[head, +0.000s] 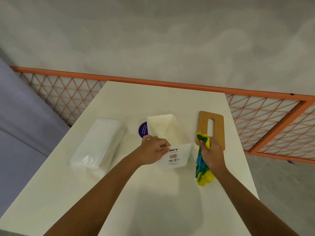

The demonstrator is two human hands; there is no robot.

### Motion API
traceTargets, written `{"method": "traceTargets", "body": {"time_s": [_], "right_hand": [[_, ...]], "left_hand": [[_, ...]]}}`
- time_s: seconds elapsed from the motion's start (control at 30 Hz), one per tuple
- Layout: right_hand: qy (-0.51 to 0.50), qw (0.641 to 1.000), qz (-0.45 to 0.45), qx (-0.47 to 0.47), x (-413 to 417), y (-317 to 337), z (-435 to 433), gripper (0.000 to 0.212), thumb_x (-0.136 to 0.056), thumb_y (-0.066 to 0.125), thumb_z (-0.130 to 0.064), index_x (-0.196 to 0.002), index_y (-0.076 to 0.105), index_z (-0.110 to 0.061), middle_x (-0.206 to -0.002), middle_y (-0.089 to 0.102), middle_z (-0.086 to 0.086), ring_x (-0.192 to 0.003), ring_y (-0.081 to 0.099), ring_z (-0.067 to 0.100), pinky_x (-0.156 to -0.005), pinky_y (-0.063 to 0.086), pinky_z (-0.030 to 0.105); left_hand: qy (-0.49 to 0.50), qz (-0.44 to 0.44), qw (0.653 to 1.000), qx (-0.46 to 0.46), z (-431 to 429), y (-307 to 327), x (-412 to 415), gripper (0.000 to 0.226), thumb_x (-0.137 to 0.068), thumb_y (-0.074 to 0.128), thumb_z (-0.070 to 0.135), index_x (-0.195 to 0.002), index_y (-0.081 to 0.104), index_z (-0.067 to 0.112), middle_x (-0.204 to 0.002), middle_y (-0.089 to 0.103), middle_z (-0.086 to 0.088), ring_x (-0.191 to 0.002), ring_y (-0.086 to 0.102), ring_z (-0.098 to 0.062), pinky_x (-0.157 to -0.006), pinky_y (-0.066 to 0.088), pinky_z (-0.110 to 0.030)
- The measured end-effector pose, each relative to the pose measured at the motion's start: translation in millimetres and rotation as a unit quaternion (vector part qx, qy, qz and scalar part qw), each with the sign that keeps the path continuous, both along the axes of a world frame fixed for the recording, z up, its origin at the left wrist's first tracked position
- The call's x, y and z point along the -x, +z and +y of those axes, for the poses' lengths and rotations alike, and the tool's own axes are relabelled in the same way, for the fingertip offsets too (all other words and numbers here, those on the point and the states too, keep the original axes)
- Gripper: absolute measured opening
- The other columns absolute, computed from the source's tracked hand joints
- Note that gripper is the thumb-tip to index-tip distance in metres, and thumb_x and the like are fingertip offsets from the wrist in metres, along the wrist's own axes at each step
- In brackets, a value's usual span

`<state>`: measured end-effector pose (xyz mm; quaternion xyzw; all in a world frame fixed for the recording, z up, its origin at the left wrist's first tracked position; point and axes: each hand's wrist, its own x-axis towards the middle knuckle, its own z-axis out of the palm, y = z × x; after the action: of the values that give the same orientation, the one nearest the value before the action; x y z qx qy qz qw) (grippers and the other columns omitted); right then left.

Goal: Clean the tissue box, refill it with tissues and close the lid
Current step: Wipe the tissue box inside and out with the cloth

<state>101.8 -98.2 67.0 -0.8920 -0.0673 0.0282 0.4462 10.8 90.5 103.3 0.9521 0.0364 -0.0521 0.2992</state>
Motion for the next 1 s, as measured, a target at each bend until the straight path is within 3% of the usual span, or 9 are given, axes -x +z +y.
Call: {"method": "traceTargets", "body": {"time_s": [0.2, 0.53, 0.67, 0.73, 0.83, 1.0], "right_hand": [[0.039, 0.998, 0.045, 0.019, 11.6, -20.4, -6.2, 0.011, -0.095, 0.047, -0.019, -0.088, 0.043, -0.011, -0.086, 0.05, 0.008, -0.084, 0.051, 0.023, -0.073, 0.04, 0.031], [0.068, 0.994, 0.071, 0.049, 21.5, -31.9, 4.9, 0.025, -0.096, 0.045, -0.021, -0.108, 0.053, -0.001, -0.101, 0.052, 0.009, -0.097, 0.053, 0.022, -0.077, 0.036, 0.025], [0.046, 0.996, 0.06, 0.046, 23.9, -32.3, 8.6, 0.033, -0.097, 0.044, -0.023, -0.116, 0.052, 0.002, -0.128, 0.044, 0.012, -0.107, 0.049, 0.019, -0.082, 0.033, 0.017], [0.032, 0.997, 0.067, 0.034, 24.5, -31.5, 9.8, 0.034, -0.097, 0.044, -0.024, -0.118, 0.051, 0.001, -0.124, 0.048, 0.013, -0.109, 0.05, 0.021, -0.083, 0.033, 0.018], [0.022, 0.997, 0.071, 0.026, 25.8, -30.1, 8.8, 0.031, -0.097, 0.044, -0.025, -0.114, 0.052, 0.0, -0.113, 0.055, 0.013, -0.097, 0.05, 0.017, -0.081, 0.035, 0.021], [0.044, 0.996, 0.076, 0.01, 32.0, -25.0, 11.1, 0.026, -0.096, 0.045, -0.025, -0.103, 0.053, -0.001, -0.092, 0.053, 0.008, -0.091, 0.053, 0.021, -0.076, 0.037, 0.026]], "left_hand": [[-0.045, 0.061, 0.987, -0.144, 13.7, -24.2, 16.0, 0.027, -0.098, 0.038, 0.025, -0.116, 0.058, 0.021, -0.115, 0.062, 0.007, -0.112, 0.047, -0.01, -0.109, 0.009, -0.03], [-0.013, 0.052, 0.97, -0.236, 20.6, -40.0, 27.6, 0.029, -0.093, 0.042, 0.029, -0.118, 0.056, 0.023, -0.121, 0.055, 0.009, -0.124, 0.039, -0.009, -0.109, 0.007, -0.03], [0.0, -0.019, 0.989, -0.149, -11.5, -44.2, 23.0, 0.047, -0.087, 0.044, 0.042, -0.128, 0.049, 0.02, -0.129, 0.05, 0.005, -0.127, 0.039, -0.015, -0.111, 0.011, -0.028], [-0.001, 0.006, 0.989, -0.146, -32.5, -55.7, 20.9, 0.045, -0.096, 0.037, 0.04, -0.135, 0.044, 0.019, -0.133, 0.05, 0.002, -0.127, 0.041, -0.016, -0.112, 0.013, -0.029], [0.022, 0.014, 0.987, -0.157, -47.2, -68.6, 19.9, 0.04, -0.102, 0.023, 0.029, -0.136, 0.042, 0.019, -0.131, 0.052, 0.001, -0.123, 0.043, -0.016, -0.111, 0.016, -0.029], [0.046, -0.048, 0.995, -0.073, -43.9, -67.8, 24.4, 0.037, -0.102, 0.025, 0.022, -0.127, 0.051, 0.016, -0.119, 0.056, 0.001, -0.115, 0.043, -0.015, -0.102, 0.016, -0.024]]}}
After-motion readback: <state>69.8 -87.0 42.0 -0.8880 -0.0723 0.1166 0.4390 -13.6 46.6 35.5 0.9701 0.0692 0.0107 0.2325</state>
